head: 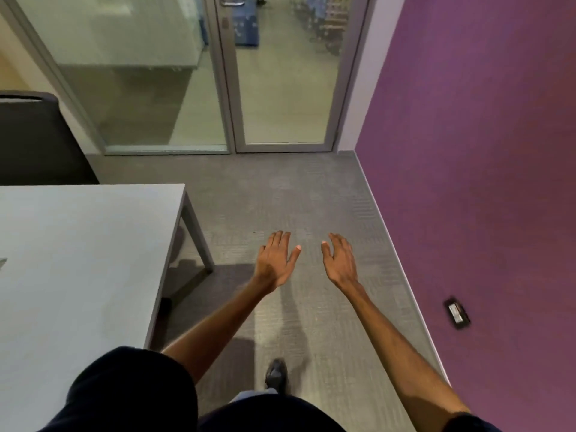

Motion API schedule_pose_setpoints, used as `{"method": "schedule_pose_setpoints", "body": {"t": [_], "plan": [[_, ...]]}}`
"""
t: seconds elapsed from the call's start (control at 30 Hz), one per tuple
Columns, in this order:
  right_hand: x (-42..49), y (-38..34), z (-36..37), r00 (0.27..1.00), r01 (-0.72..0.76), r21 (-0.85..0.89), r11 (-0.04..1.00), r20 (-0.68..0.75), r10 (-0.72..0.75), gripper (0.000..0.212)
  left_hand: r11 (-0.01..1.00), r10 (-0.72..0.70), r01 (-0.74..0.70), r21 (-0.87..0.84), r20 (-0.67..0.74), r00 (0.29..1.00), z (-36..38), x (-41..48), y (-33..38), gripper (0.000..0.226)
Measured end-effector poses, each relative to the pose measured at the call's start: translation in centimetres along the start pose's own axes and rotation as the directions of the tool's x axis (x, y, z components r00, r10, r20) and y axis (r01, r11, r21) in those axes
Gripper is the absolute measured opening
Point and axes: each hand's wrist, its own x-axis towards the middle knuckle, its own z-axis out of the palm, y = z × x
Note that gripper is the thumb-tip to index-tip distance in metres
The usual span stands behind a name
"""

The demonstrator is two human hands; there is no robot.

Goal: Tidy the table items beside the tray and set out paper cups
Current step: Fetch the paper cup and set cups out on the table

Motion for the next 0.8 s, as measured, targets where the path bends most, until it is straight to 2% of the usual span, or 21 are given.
{"method": "schedule_pose_setpoints", "body": {"t": [0.17, 0.47, 0.73, 0.8], "plan": [[7.7, -2.4, 0.6, 0.998, 0.051, 0.04, 0.998, 0.033, -0.052, 0.051, 0.999, -0.046, 0.046, 0.01, -0.055, 0.997, -1.5, 6.4, -0.8, 0.061], [23.1, -3.3, 2.5, 0.974, 0.152, 0.044, 0.987, 0.161, -0.157, 0.05, 0.975, -0.223, 0.222, -0.022, -0.125, 0.967, -1.4, 18.2, -2.1, 0.063], [38.8, -3.5, 2.7, 0.89, 0.327, 0.055, 0.943, 0.317, -0.327, 0.05, 0.907, -0.418, 0.417, -0.053, -0.222, 0.881, -1.3, 30.6, -0.7, 0.059], [41.1, -4.2, 2.7, 0.866, 0.374, 0.037, 0.927, 0.342, -0.363, 0.051, 0.906, -0.417, 0.422, -0.036, -0.253, 0.873, -1.9, 32.2, -0.4, 0.06]]}}
